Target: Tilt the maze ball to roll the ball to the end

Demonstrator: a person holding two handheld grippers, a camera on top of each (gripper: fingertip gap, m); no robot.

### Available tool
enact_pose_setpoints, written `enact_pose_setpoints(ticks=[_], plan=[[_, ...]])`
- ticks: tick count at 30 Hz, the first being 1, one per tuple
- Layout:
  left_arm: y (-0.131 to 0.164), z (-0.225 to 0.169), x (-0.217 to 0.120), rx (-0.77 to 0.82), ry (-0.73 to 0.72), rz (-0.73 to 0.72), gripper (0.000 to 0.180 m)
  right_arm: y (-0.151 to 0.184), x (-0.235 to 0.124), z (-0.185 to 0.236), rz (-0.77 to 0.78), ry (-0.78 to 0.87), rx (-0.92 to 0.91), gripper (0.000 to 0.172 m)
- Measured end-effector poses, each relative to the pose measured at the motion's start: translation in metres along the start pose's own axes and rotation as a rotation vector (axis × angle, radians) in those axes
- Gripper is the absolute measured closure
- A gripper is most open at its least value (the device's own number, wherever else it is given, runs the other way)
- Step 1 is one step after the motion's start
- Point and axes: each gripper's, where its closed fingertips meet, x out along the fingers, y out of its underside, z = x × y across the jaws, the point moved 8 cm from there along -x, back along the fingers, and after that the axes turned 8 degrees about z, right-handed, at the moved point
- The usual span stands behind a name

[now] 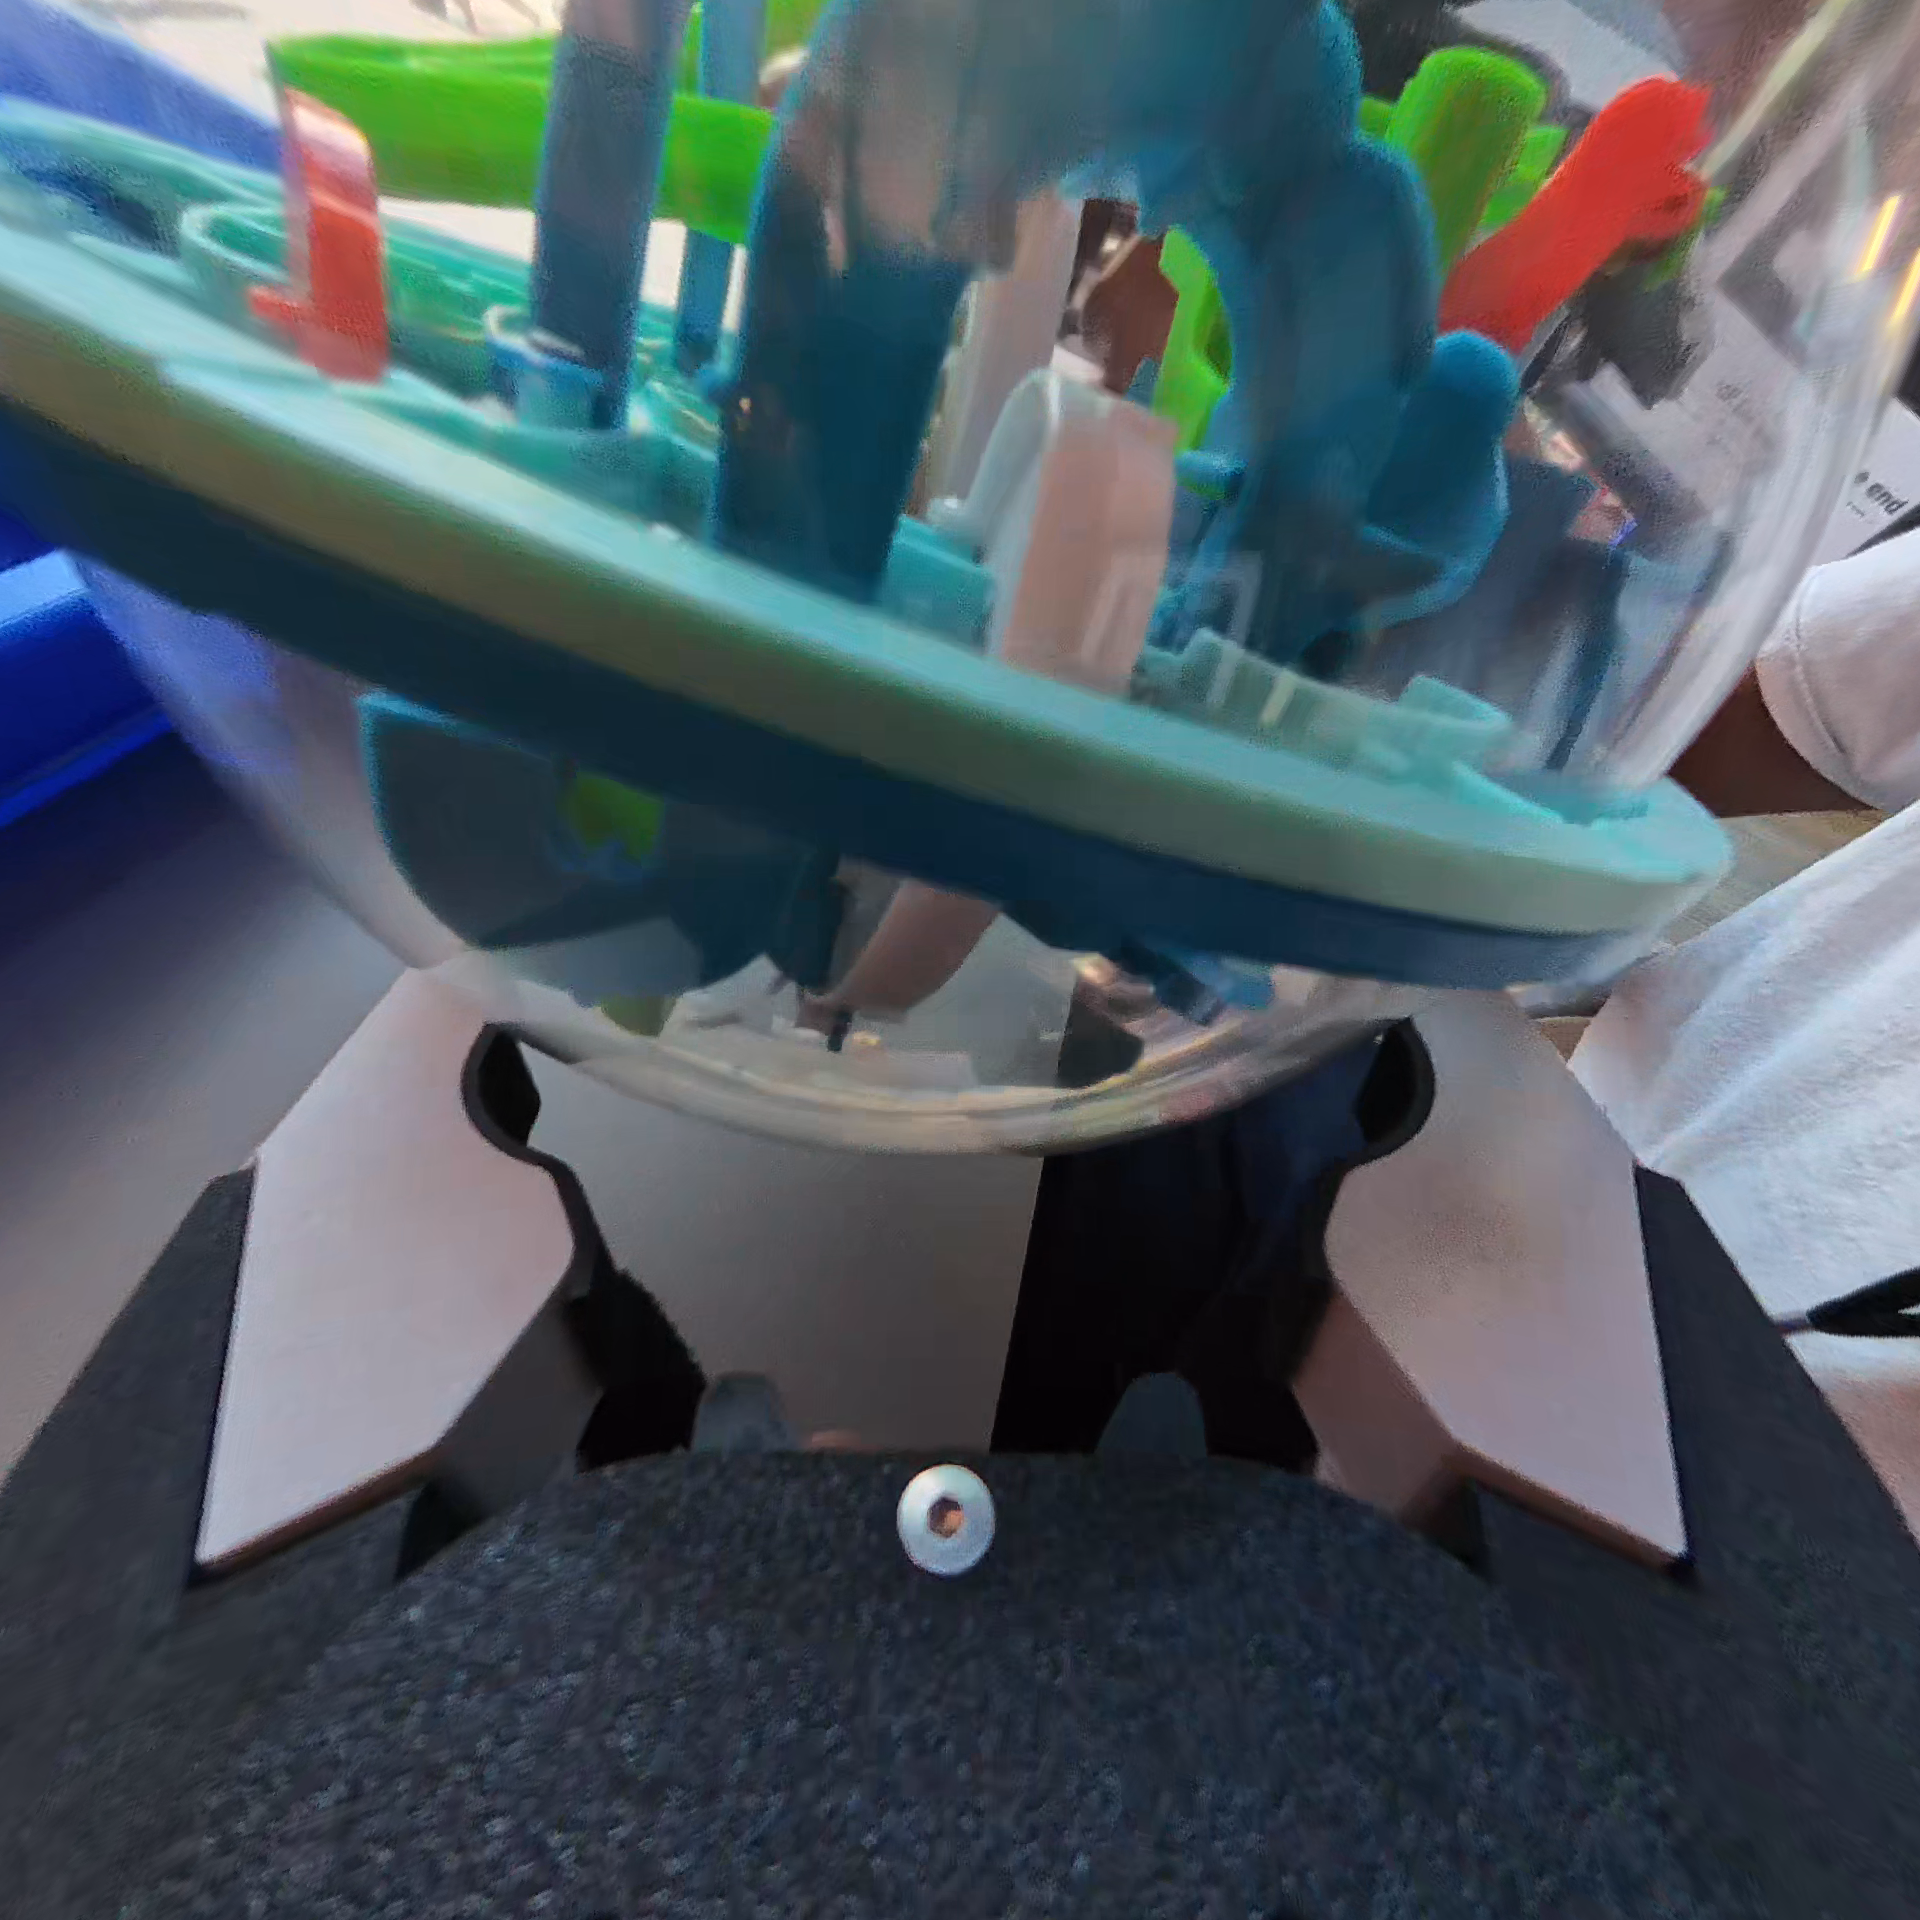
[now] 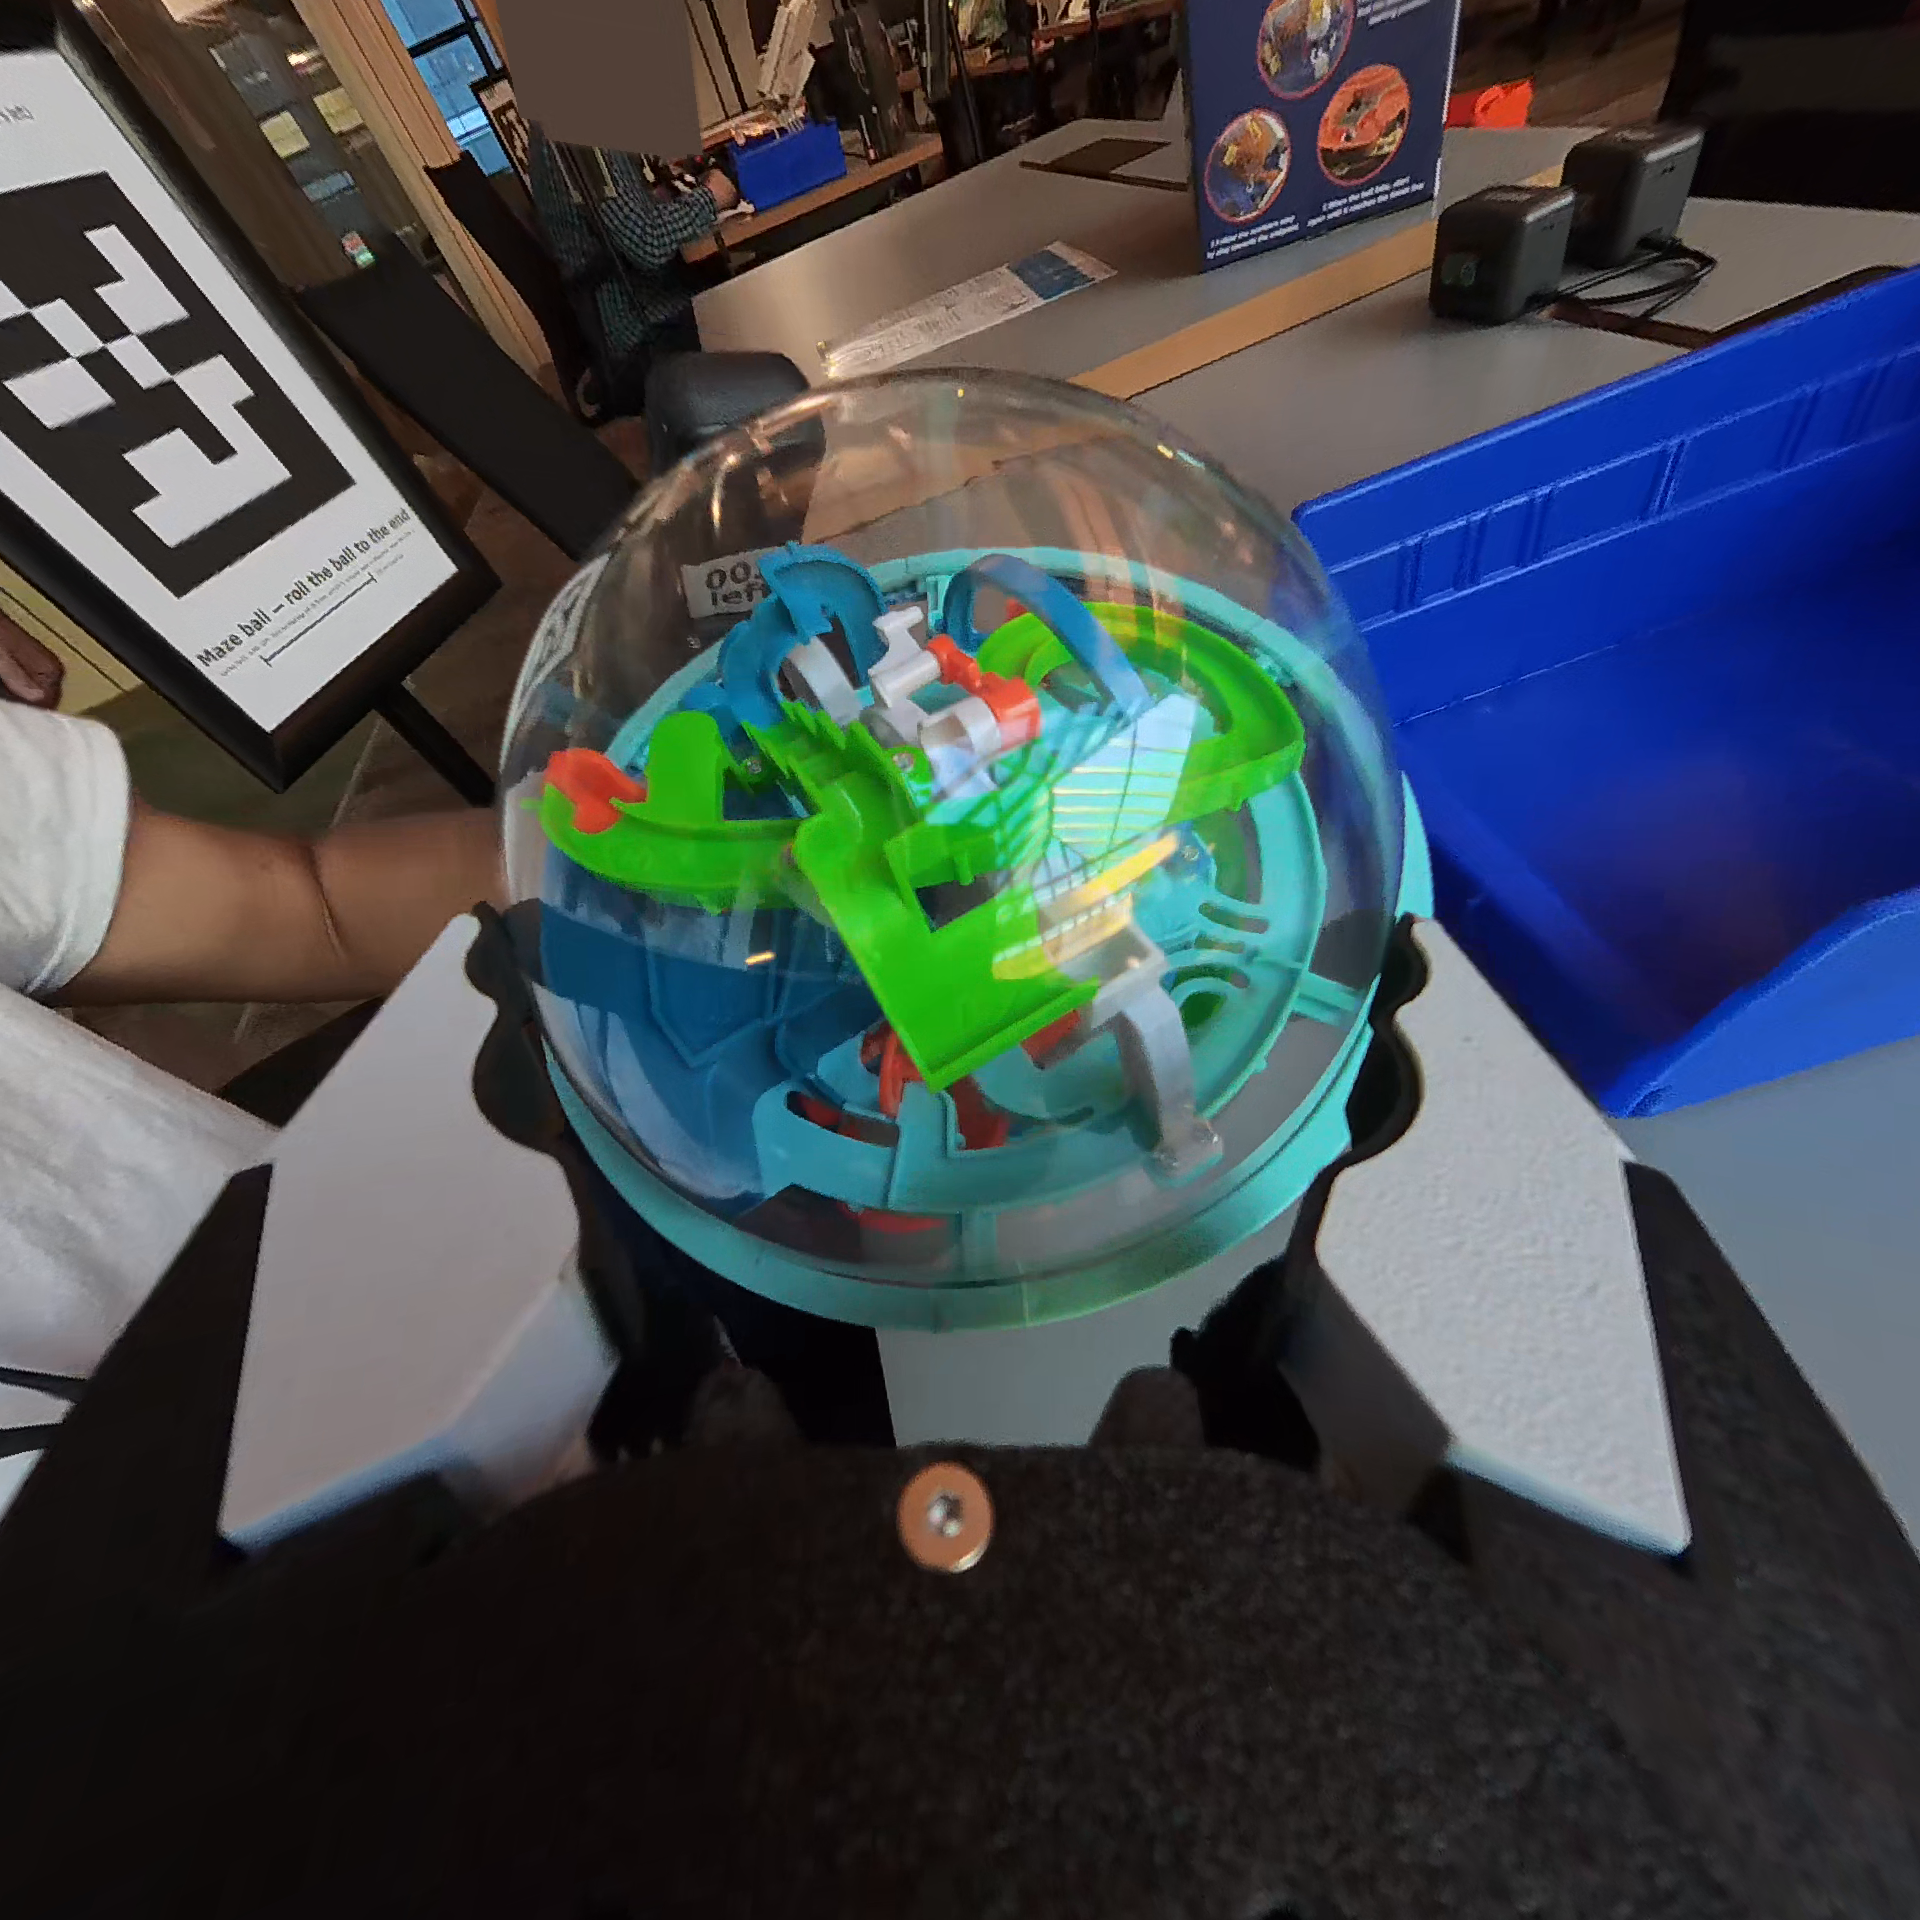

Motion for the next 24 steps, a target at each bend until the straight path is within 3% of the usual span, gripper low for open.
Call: enact_pose_setpoints(ticks=[24], plan=[[-0.017, -0.005, -0.001, 0.103, 0.028, -0.125, 0.024, -0.043, -0.012, 0.029, 0.113, 0.13, -0.164, 0.017]])
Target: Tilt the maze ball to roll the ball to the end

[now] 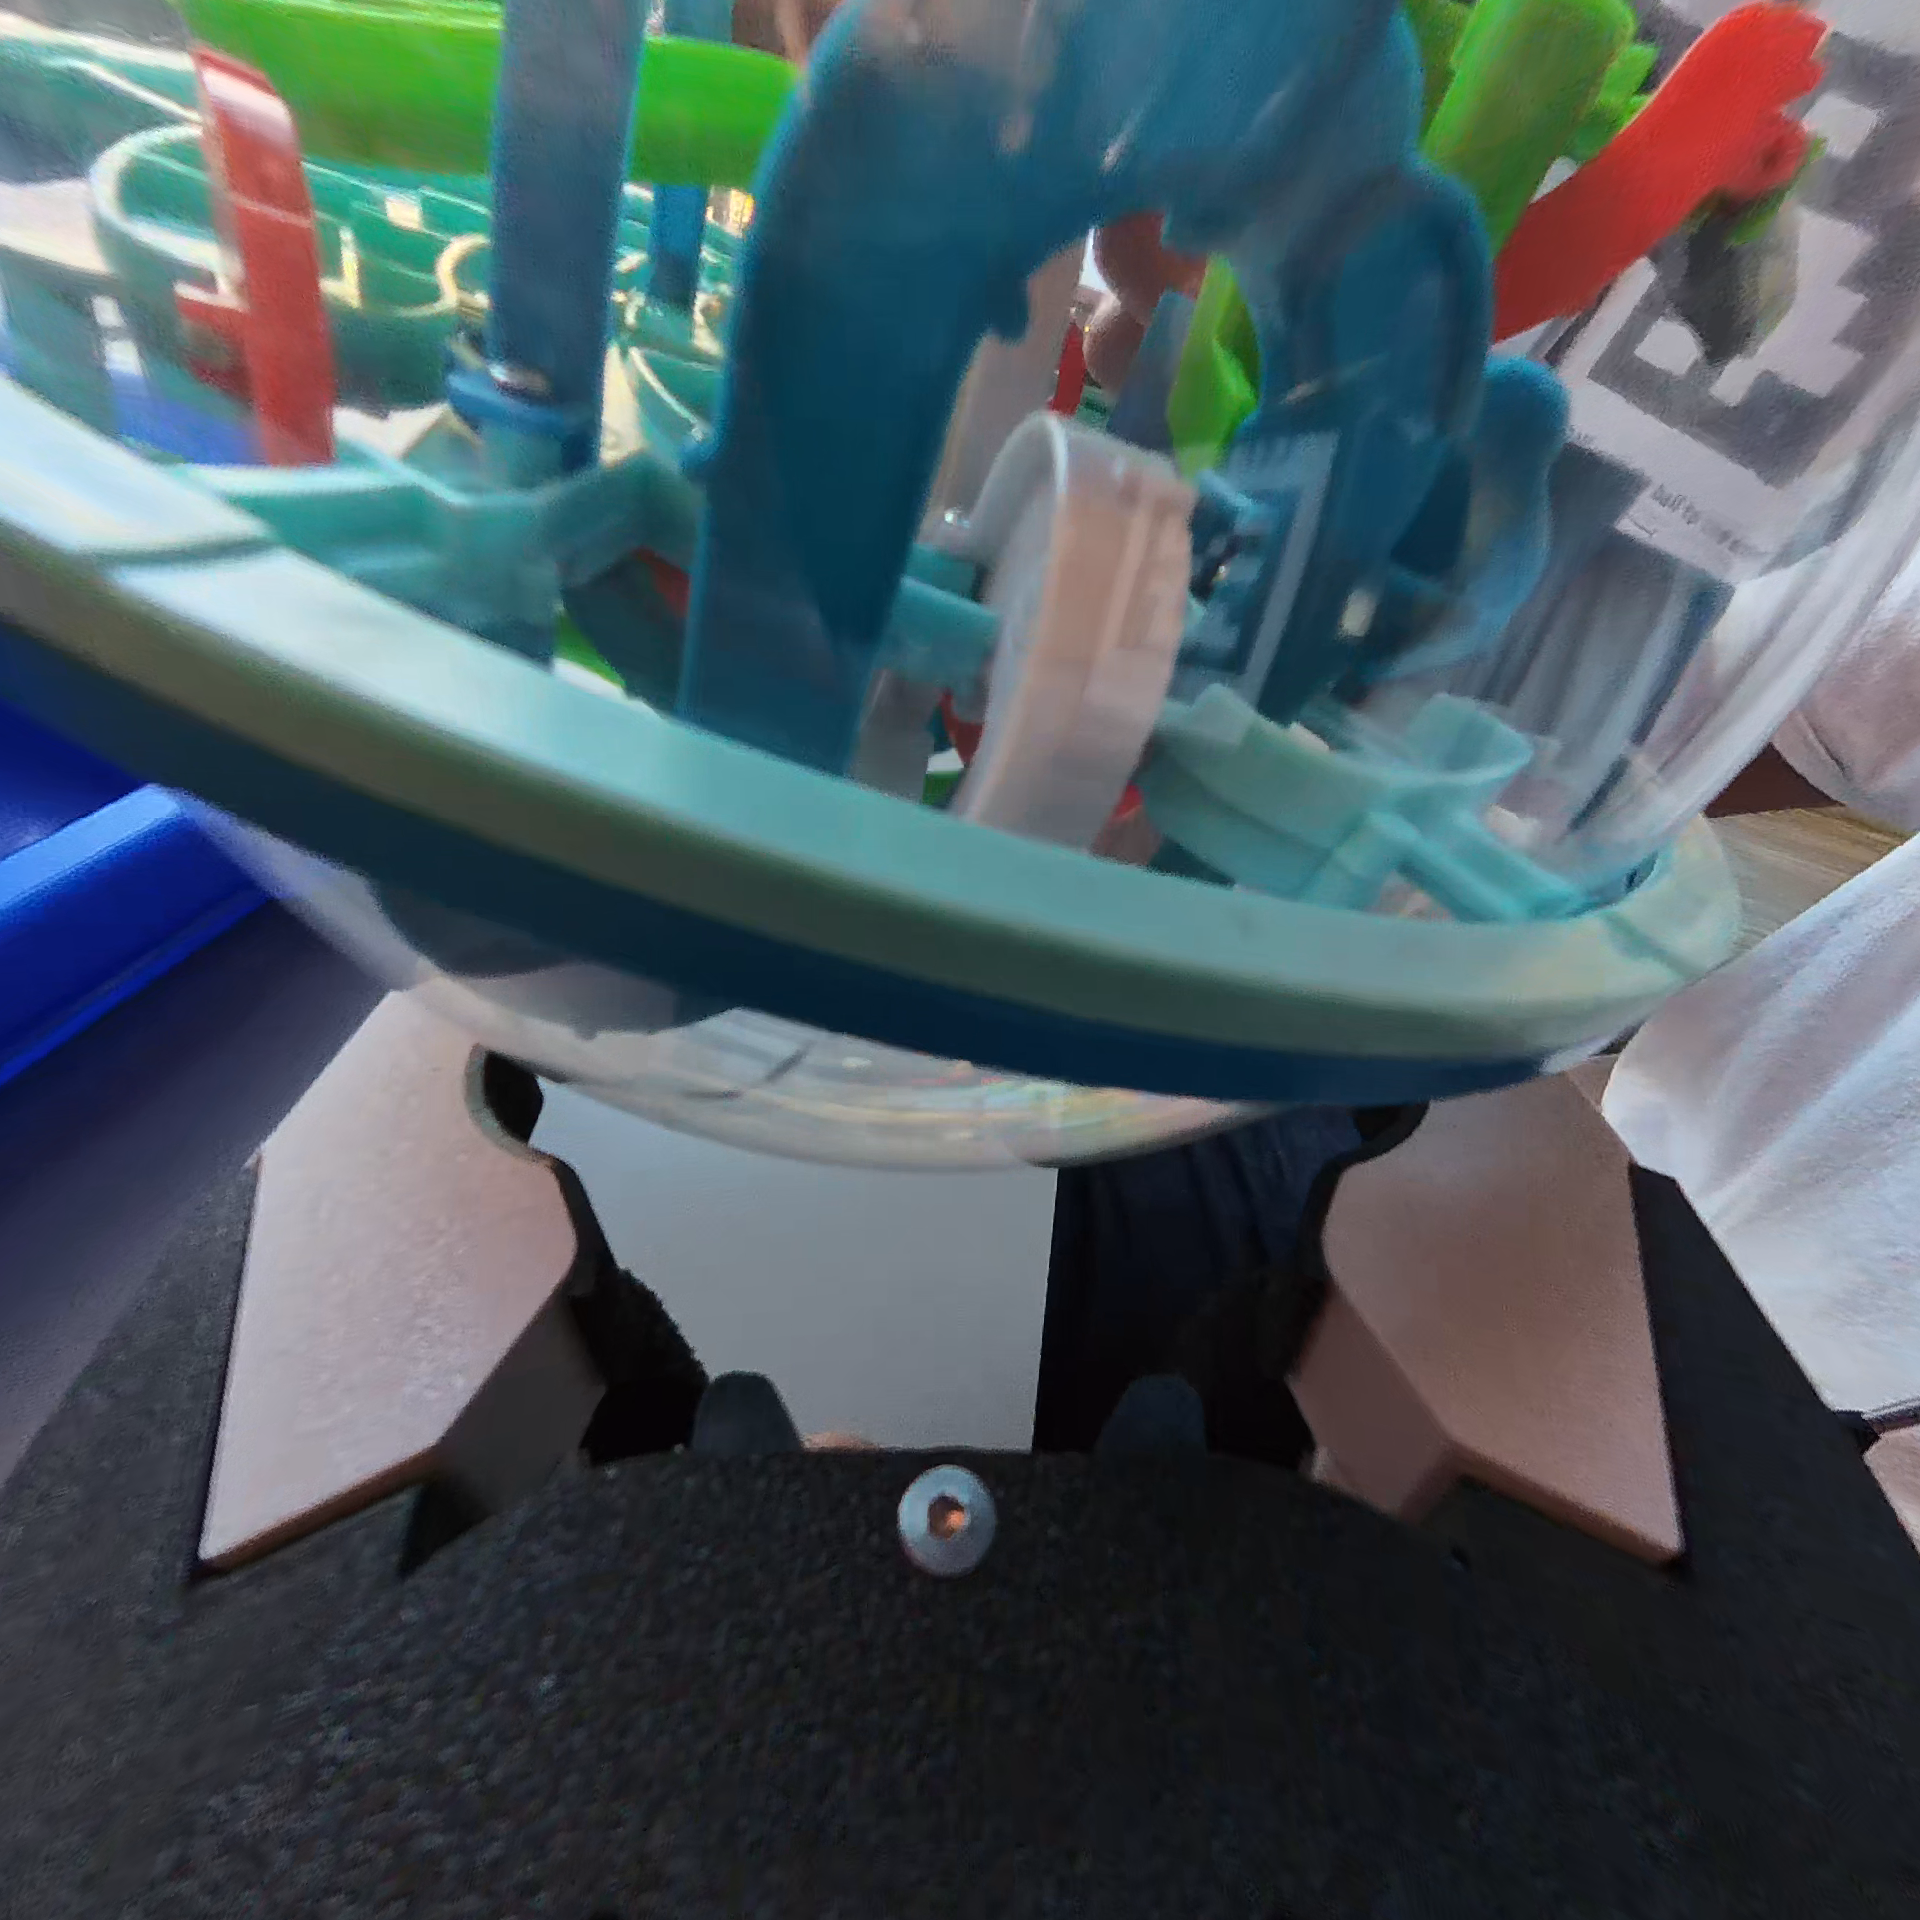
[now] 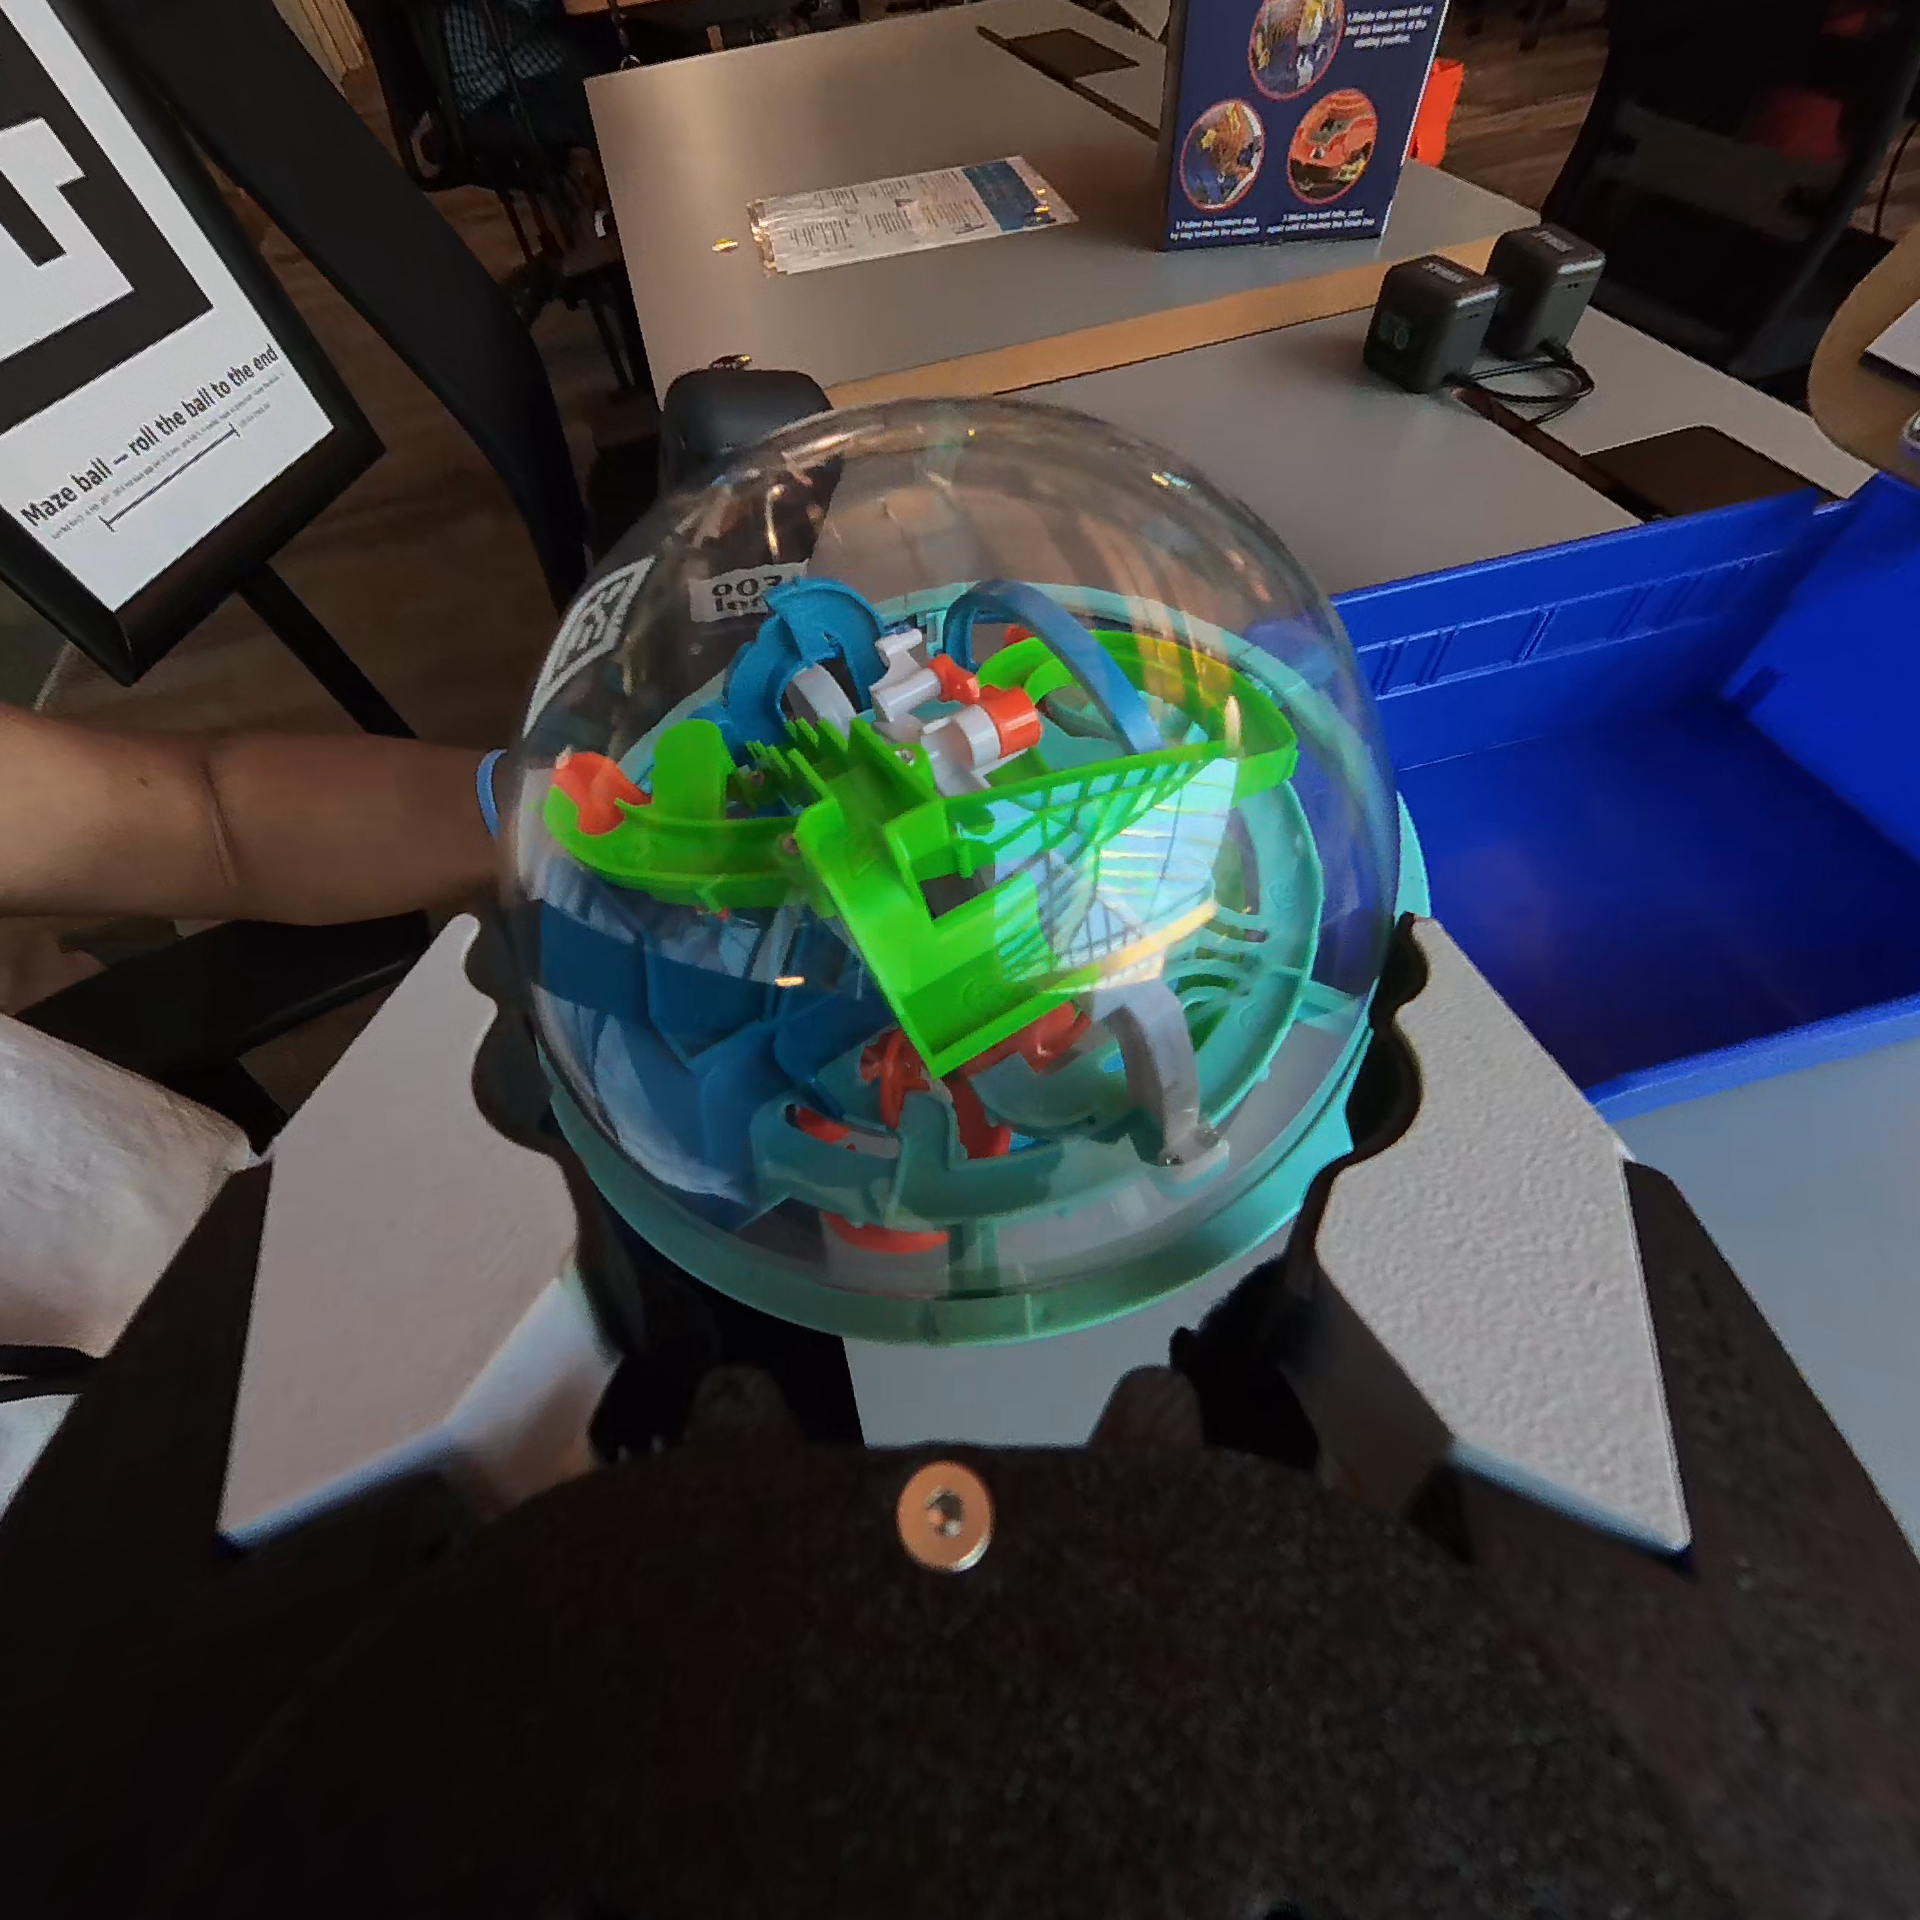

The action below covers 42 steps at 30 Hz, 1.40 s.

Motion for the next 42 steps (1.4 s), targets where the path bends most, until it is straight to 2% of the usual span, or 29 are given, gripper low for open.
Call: enact_pose_setpoints(ticks=[22, 42], plan=[[-0.002, -0.006, 0.003, 0.015, 0.012, -0.02, 0.025, -0.015, -0.004, 0.011, 0.042, 0.037, -0.066, 0.017], [-0.008, -0.014, 0.0, -0.095, 0.105, -0.101, 0.026, -0.037, -0.004, 0.011, 0.081, 0.031, 0.035, 0.017]])
